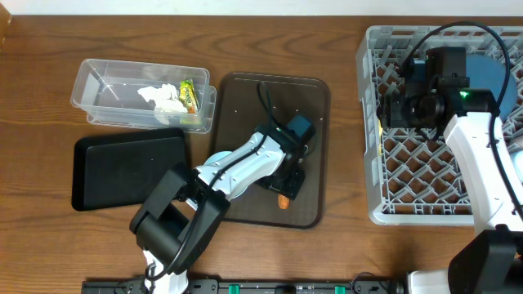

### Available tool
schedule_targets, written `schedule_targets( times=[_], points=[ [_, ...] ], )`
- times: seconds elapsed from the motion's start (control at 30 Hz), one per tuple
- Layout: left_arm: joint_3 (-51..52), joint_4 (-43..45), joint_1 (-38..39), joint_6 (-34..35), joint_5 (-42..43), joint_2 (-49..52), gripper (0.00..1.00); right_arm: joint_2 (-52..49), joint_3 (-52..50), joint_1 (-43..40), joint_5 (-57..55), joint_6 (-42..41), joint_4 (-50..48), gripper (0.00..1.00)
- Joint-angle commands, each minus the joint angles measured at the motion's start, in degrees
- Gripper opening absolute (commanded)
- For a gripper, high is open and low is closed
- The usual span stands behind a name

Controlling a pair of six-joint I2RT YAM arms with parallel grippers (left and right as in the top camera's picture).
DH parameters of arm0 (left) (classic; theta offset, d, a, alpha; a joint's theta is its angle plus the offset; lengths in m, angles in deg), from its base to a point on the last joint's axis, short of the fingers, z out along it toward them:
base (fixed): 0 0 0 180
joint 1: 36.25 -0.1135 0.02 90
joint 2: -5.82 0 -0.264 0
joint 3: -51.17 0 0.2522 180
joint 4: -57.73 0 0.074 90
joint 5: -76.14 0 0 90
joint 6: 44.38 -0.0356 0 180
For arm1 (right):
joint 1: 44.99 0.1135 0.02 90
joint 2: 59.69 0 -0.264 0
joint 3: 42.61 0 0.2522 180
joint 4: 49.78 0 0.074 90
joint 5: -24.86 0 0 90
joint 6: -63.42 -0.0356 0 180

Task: Sort waste into correct bins and load items into the dishwasher rack
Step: 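Reach the left gripper to the carrot on the tray and grasp it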

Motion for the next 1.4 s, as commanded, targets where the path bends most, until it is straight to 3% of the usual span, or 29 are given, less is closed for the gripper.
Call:
schedule_targets(
  times=[0.0,0.17,0.33,0.5,0.67,0.83,1.03,1.37],
  points=[
    [0.6,0.6,0.0,3.0,-0.3,0.4,0.61,0.1,0.1,0.1,1.1,-0.4,0.3,0.66],
    [1.1,2.1,0.1,7.0,-0.1,3.1,0.61,0.1,0.1,0.1,1.1,-0.4,0.6,0.66],
    [1.1,2.1,0.1,7.5,-0.1,4.3,0.54,0.1,0.1,0.1,1.1,-0.4,0.7,0.67],
    [0.9,1.6,0.1,7.7,-0.1,4.2,0.32,0.1,0.1,0.1,1.1,-0.4,0.6,0.66],
    [-0.4,0.0,-0.2,7.6,-0.4,4.2,0.25,0.1,0.1,0.0,1.1,-0.4,0.6,0.67],
    [-1.7,-0.7,-0.9,6.1,-0.9,2.9,0.21,0.1,0.1,0.0,1.1,-0.4,0.6,0.67],
    [-3.2,-1.3,-5.4,6.1,-8.1,-3.1,0.21,0.1,0.1,0.0,1.1,-0.4,0.6,0.68],
    [-3.9,4.0,-22.0,5.0,-8.5,-15.9,0.22,0.1,0.1,0.1,1.1,-0.4,0.6,0.67]
  ],
)
